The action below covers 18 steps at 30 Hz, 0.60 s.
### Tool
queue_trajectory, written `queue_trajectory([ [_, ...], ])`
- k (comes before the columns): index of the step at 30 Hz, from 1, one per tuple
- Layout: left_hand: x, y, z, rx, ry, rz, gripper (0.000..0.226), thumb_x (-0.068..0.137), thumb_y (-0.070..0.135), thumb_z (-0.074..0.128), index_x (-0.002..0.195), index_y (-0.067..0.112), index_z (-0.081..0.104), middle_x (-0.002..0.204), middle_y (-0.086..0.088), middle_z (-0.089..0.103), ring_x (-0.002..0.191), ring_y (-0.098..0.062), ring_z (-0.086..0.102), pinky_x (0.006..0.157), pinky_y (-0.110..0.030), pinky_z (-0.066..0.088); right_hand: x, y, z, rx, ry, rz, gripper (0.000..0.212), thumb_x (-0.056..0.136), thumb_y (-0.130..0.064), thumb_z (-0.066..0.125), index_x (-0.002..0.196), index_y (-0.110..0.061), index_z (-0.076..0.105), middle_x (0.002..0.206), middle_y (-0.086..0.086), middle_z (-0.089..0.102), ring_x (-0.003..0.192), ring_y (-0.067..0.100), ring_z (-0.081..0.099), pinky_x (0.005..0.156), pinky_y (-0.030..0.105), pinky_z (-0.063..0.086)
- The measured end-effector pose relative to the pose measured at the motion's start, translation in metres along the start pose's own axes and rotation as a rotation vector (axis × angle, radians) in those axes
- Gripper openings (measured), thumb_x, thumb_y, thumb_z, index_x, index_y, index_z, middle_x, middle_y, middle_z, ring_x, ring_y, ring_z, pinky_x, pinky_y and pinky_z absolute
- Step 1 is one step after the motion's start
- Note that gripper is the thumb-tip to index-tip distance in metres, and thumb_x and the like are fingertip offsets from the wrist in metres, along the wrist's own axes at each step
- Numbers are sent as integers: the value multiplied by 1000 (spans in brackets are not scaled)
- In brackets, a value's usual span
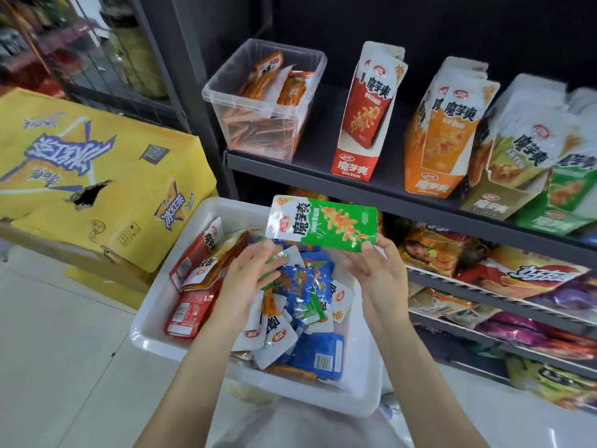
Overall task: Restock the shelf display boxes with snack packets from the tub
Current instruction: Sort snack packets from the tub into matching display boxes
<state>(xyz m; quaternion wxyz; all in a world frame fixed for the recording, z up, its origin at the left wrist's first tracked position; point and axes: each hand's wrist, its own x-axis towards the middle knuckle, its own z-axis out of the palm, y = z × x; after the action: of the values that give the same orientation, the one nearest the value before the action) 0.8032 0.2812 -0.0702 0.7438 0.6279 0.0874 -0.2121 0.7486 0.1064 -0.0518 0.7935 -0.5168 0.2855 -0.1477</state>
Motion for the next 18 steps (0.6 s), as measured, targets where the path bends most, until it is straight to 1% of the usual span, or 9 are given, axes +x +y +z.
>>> queue_trajectory([
  [1,-1,1,8,-74,-28,-17,27,90,29,54,114,18,59,108,-1,71,105,-19,65,94,-35,50,-3,1,0,40,-10,18,8,99,-8,47,99,-13,54,101,11,70,85,22,71,65,21,54],
  [3,-4,2,25,-187,18,41,21,94,18,52,112,12,62,105,-4,72,100,-21,67,91,-35,52,-10,5,1,56,-13,21,9,98,-7,47,96,-13,54,95,8,71,79,16,71,63,20,54],
  [6,-7,3,46,-313,85,140,27,93,1,50,116,9,61,102,-2,72,94,-14,68,79,-27,55,-17,10,1,110,59,-17,11,97,-4,47,93,-11,53,84,1,73,73,12,70,64,21,55],
  [7,-7,5,51,-323,59,150,31,91,-6,48,116,9,60,102,-2,72,94,-14,67,78,-25,55,-17,10,-2,143,98,-26,10,97,-3,47,93,-11,52,80,-2,73,73,12,71,65,21,55],
  [9,-9,8,63,-309,-44,151,41,86,-13,47,118,10,58,110,-4,70,102,-16,66,84,-28,55,-16,9,-11,164,150,-35,8,97,-3,47,95,-10,52,77,-5,73,73,12,71,65,20,55],
  [11,-10,13,78,-242,-83,171,37,88,-5,52,116,18,58,112,-1,69,104,-15,65,87,-29,55,-13,5,-23,111,128,-30,6,96,-3,49,96,-8,53,77,-3,73,75,15,72,65,21,55],
  [13,-8,18,94,-162,-47,224,24,91,8,56,109,23,61,103,6,71,97,-11,67,84,-28,56,-9,0,-39,-8,121,-53,7,92,-2,56,93,-8,56,79,-1,73,78,18,71,67,22,55],
  [16,-2,30,119,-25,-39,374,18,92,15,59,103,27,64,99,8,72,94,-8,66,76,-21,54,-2,-17,-70,-306,254,-274,16,86,-5,67,97,-17,61,95,-3,69,88,9,66,76,22,52],
  [18,1,37,135,167,-141,527,17,90,15,63,99,30,64,95,15,71,91,-2,65,73,-16,51,-1,-38,-89,-473,263,-415,23,85,-12,69,106,-19,61,104,-6,65,94,5,62,79,21,51],
])
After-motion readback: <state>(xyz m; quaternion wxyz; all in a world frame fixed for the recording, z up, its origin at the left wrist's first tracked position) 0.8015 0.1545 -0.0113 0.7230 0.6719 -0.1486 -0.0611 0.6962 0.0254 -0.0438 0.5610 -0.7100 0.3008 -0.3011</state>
